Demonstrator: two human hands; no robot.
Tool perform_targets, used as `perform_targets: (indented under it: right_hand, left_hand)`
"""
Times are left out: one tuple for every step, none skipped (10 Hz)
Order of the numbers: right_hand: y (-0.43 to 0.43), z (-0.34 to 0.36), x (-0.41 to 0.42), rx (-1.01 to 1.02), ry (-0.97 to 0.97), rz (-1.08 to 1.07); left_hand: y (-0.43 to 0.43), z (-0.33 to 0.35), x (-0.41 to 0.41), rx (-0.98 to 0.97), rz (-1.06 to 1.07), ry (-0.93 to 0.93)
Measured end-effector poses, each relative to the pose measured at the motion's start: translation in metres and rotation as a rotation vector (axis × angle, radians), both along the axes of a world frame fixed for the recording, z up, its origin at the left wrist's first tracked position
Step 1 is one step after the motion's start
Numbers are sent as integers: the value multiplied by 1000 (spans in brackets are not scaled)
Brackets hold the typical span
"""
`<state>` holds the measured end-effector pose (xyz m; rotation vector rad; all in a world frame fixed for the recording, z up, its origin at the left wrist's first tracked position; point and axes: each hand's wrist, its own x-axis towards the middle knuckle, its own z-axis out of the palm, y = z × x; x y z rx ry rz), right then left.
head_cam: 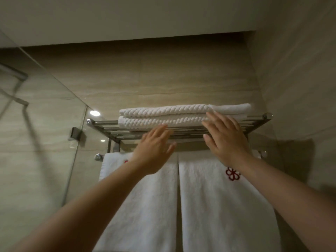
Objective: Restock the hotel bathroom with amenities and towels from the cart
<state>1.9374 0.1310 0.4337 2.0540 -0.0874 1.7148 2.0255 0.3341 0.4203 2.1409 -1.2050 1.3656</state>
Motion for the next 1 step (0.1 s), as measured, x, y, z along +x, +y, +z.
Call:
perform_targets:
  right_hand:
    - [41,-17,-20,63,152,31]
  left_hand:
    - [25,-12,-29,146,-92,336]
